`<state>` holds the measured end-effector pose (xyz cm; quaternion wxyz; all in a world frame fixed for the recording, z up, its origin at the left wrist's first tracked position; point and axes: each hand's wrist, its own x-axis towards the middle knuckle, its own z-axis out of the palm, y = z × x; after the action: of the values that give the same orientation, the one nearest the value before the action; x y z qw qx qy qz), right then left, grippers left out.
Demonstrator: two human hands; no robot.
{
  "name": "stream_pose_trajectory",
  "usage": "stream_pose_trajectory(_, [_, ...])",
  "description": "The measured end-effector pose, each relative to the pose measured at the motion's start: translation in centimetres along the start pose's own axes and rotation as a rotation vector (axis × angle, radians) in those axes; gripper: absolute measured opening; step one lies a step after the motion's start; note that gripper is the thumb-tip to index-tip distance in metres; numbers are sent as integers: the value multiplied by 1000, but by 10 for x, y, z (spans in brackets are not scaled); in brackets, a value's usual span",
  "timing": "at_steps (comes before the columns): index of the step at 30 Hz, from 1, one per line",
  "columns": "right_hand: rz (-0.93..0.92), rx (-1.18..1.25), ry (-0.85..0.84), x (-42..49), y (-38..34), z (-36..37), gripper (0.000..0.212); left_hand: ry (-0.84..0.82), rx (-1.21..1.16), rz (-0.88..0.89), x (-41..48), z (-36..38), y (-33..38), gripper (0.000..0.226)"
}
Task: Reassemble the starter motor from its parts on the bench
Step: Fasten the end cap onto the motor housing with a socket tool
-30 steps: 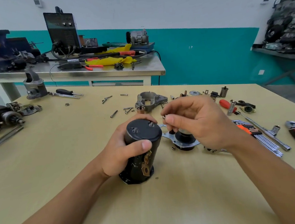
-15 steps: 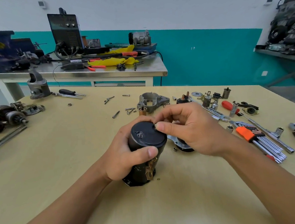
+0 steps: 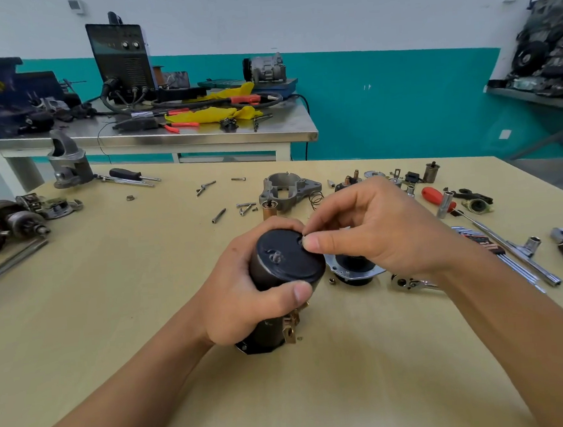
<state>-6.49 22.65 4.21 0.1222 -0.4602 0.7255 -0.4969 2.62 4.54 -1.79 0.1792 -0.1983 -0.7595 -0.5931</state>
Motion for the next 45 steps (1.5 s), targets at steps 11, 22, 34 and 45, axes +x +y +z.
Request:
stream_pose_trajectory(11, [21,20,38,-4,-1,5,7,7,21,12,1,3,2,53])
stream_pose_trajectory(22, [-65,-40,242,-2,-1,20,59,-19,50,12,3,1,1,54])
stream_pose_trajectory(34, [-96,-170,162,-2,4,17,12,-1,28,5,1,0,0,50])
stream_pose_trajectory(45, [-177,-158,159,0,11,16,9,4,33,-8,2,0,0,51])
